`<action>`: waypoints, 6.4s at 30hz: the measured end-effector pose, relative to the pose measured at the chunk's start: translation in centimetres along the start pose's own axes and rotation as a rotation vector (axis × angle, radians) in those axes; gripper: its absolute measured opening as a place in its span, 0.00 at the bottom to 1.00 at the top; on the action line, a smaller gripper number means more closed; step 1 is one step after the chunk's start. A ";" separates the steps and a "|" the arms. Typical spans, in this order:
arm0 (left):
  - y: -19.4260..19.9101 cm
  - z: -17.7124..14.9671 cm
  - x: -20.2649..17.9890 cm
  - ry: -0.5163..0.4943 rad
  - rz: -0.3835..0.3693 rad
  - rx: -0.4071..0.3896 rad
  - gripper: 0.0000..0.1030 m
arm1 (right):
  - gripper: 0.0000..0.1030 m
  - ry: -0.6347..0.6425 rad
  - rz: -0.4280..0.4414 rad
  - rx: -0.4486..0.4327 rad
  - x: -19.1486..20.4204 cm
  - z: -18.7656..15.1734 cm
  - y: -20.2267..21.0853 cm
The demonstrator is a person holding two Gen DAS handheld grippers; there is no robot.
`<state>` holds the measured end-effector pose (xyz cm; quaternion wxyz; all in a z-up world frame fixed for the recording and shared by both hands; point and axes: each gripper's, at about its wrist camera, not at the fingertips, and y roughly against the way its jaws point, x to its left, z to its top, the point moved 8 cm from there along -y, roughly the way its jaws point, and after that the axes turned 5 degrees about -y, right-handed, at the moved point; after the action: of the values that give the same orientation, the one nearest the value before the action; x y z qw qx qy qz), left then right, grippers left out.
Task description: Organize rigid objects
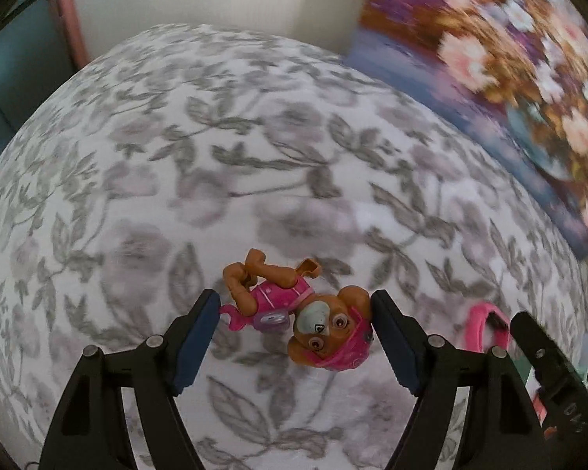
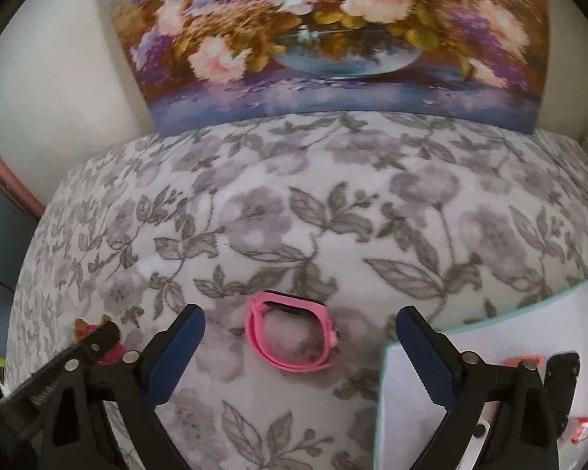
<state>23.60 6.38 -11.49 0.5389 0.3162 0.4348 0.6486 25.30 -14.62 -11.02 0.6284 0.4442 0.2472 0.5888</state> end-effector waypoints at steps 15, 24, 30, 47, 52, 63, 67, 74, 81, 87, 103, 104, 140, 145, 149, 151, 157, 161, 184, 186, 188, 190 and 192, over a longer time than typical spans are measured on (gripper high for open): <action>0.8 0.7 1.9 0.075 -0.013 -0.006 0.77 | 0.74 0.072 -0.073 0.112 1.1 -1.4 -4.2; 0.7 0.6 1.8 0.073 -0.016 0.000 0.77 | 0.64 0.097 -0.116 0.106 1.2 -1.6 -4.9; 1.3 0.7 1.7 0.074 -0.024 0.001 0.77 | 0.62 0.082 -0.120 0.094 1.0 -1.9 -4.1; 9.1 -2.1 1.6 0.036 -0.062 -0.069 0.77 | 0.62 -0.016 -0.040 0.043 0.5 -5.4 6.9; 11.7 -3.4 0.2 -0.021 -0.075 -0.103 0.77 | 0.62 -0.060 -0.017 0.016 -0.4 -7.1 10.5; 15.5 -6.3 -3.5 -0.137 -0.103 -0.157 0.77 | 0.62 -0.100 -0.036 0.013 -3.6 -10.9 14.1; 16.1 -7.4 -5.0 -0.177 -0.114 -0.160 0.77 | 0.62 -0.120 -0.021 0.017 -4.4 -11.7 14.9; 16.4 -8.8 -7.9 -0.243 -0.155 -0.151 0.77 | 0.62 -0.185 -0.047 0.037 -8.1 -11.8 14.4; 16.4 -10.7 -11.9 -0.333 -0.202 -0.131 0.77 | 0.62 -0.305 -0.087 0.043 -13.5 -11.6 14.3; 16.1 -12.9 -15.8 -0.431 -0.239 -0.113 0.77 | 0.63 -0.396 -0.119 0.043 -17.7 -12.0 14.4; 14.0 -18.0 -22.9 -0.590 -0.293 -0.036 0.77 | 0.63 -0.563 -0.168 0.061 -25.4 -13.9 14.1; 13.9 -18.2 -23.3 -0.597 -0.292 -0.038 0.77 | 0.63 -0.567 -0.168 0.063 -25.7 -14.0 14.0; 11.4 -19.2 -24.7 -0.627 -0.277 -0.012 0.77 | 0.65 -0.559 -0.183 0.098 -26.2 -14.2 13.1; 11.4 -18.7 -24.0 -0.602 -0.268 -0.009 0.77 | 0.71 -0.546 -0.193 0.088 -26.2 -14.0 13.3; 11.0 -18.0 -23.1 -0.565 -0.250 -0.002 0.78 | 0.71 -0.537 -0.195 0.096 -26.1 -14.0 13.2; 10.7 -17.7 -22.5 -0.543 -0.236 0.001 0.78 | 0.72 -0.529 -0.200 0.097 -26.0 -14.0 13.1; 9.6 -16.4 -20.3 -0.469 -0.182 0.014 0.86 | 0.82 -0.494 -0.219 0.086 -25.6 -13.6 13.4; 8.6 -15.7 -18.5 -0.410 -0.152 0.044 0.86 | 0.83 -0.463 -0.228 0.084 -25.0 -13.4 13.5; 6.9 -13.8 -12.5 -0.285 -0.047 0.077 0.88 | 1.00 -0.234 -0.245 0.043 -19.0 -12.1 13.7; 7.1 -13.9 -12.3 -0.285 -0.056 0.086 0.88 | 1.00 -0.217 -0.243 0.046 -18.4 -12.2 13.7; 7.3 -14.0 -11.9 -0.289 -0.046 0.089 0.88 | 1.00 -0.209 -0.236 0.048 -17.7 -12.4 13.7; 7.7 -13.9 -11.5 -0.298 -0.042 0.085 0.88 | 1.00 -0.203 -0.227 0.048 -17.0 -12.5 13.8; 8.1 -13.9 -11.2 -0.297 -0.044 0.085 0.88 | 1.00 -0.193 -0.226 0.045 -16.4 -12.5 13.9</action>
<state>10.44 -7.96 -9.36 0.5973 0.4217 0.3842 0.5637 4.56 -28.27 -8.72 0.7015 0.4820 0.2473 0.4631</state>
